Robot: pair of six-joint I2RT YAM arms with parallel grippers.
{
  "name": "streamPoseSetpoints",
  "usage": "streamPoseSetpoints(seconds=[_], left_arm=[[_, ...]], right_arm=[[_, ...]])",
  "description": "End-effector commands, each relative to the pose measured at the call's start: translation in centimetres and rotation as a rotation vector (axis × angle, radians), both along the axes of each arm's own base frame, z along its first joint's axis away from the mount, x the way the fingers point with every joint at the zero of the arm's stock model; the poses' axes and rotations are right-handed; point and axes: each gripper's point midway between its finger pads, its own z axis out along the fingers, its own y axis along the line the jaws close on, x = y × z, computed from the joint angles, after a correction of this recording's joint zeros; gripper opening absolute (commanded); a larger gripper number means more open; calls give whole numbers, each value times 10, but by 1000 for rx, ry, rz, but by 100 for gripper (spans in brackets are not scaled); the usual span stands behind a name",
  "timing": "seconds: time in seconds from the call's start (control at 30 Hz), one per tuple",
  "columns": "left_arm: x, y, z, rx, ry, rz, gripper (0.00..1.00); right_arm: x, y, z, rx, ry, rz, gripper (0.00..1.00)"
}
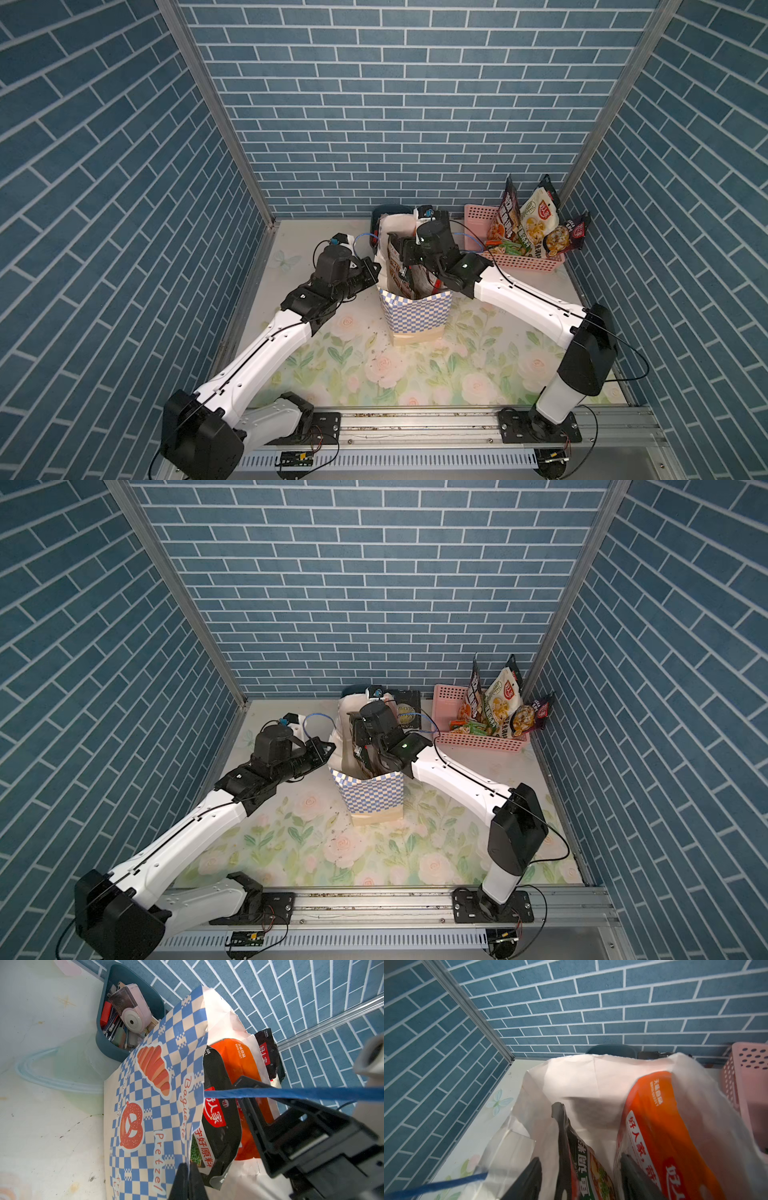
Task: Place the condiment packets inside the bag
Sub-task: Place the condiment packet in the paper bag, then pick up the condiment packet from the storage box.
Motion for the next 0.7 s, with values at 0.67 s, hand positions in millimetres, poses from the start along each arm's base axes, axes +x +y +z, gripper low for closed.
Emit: streamPoseSetpoints(seconds=[0.67], left_arm=[[-5, -4, 12, 3, -37, -32, 0]], right_arm=[[84, -273, 69, -60, -22, -269, 76]])
